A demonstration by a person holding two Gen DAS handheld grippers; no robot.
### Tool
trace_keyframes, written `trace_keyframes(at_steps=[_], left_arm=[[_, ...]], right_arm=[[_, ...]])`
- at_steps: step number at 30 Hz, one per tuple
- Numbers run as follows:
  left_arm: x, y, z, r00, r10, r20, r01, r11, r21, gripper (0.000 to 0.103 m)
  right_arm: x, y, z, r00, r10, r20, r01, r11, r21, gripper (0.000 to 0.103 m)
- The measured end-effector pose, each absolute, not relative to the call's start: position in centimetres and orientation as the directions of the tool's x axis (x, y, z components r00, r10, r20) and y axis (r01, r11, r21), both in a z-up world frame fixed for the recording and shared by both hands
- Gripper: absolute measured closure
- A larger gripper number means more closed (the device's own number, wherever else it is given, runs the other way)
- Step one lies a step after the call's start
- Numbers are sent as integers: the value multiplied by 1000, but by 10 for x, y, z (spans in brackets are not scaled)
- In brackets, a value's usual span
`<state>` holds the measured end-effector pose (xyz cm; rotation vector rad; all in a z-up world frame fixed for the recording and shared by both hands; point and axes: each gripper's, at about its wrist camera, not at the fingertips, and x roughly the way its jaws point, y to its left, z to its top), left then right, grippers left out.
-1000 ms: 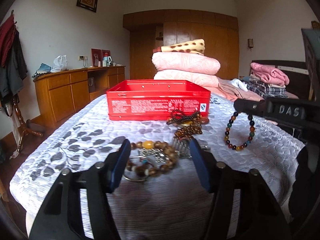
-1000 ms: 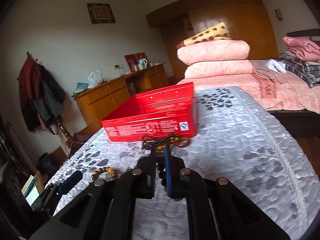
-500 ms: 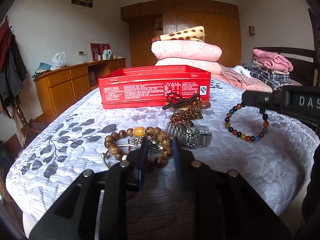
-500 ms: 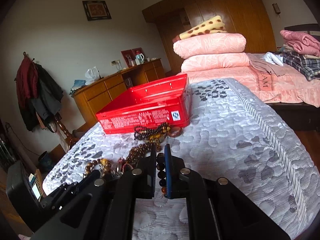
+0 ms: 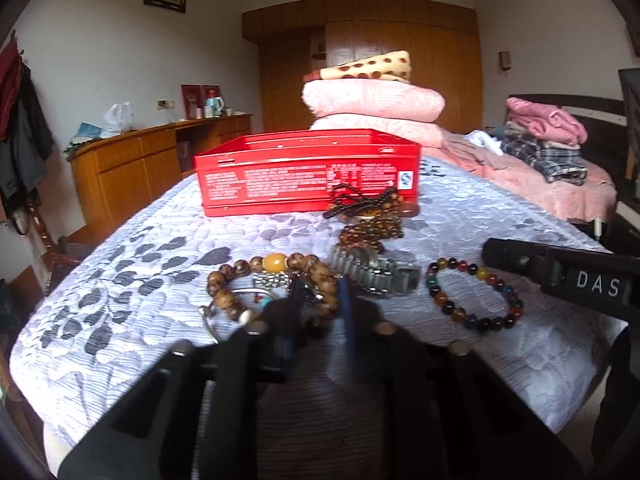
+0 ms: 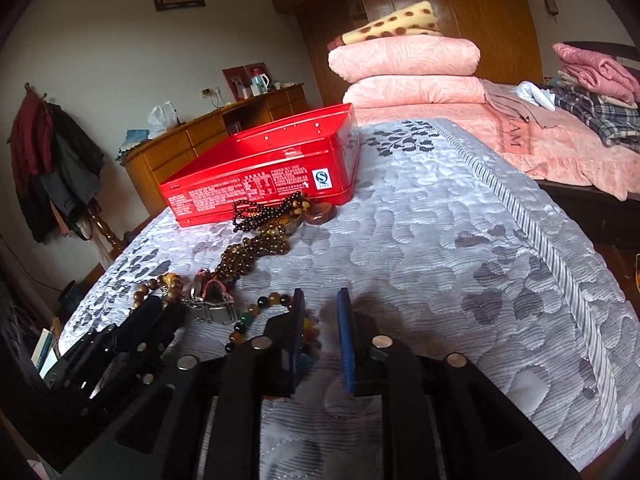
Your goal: Organize jewelry
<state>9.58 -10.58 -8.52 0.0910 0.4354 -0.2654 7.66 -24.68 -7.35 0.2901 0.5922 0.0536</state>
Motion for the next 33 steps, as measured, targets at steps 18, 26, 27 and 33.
trace_keyframes(at_steps=[18, 26, 27, 33], left_arm=[[94, -97, -85, 882, -223, -415, 247, 969, 3, 87], [99, -89, -82, 868, -262, -422, 266, 963, -50, 93], [98, -87, -80, 871, -262, -416, 262, 963, -56, 93], [93, -71, -47, 908, -254, -333, 236, 967, -92, 93]], right_arm=[[83, -227, -81, 803, 65, -592, 33, 988, 154, 95], [74, -230, -60, 842, 114, -528, 5, 976, 219, 95], [74, -231, -57, 845, 122, -520, -1, 974, 228, 95], [80, -229, -32, 864, 137, -485, -23, 972, 234, 95]])
